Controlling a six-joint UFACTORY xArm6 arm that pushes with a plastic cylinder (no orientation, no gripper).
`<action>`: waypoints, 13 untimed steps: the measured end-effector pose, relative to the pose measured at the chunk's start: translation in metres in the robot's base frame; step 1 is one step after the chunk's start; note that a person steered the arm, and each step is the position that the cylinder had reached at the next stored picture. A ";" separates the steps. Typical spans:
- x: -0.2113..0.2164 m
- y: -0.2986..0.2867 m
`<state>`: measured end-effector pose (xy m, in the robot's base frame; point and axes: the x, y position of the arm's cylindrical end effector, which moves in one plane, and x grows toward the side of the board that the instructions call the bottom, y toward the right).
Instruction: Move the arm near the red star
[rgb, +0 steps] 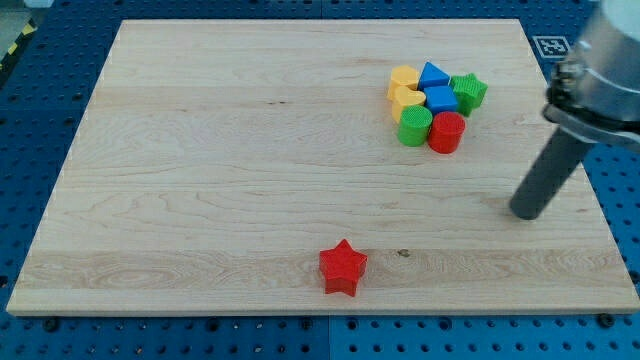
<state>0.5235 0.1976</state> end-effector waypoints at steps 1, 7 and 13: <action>0.000 -0.028; 0.000 -0.090; 0.000 -0.265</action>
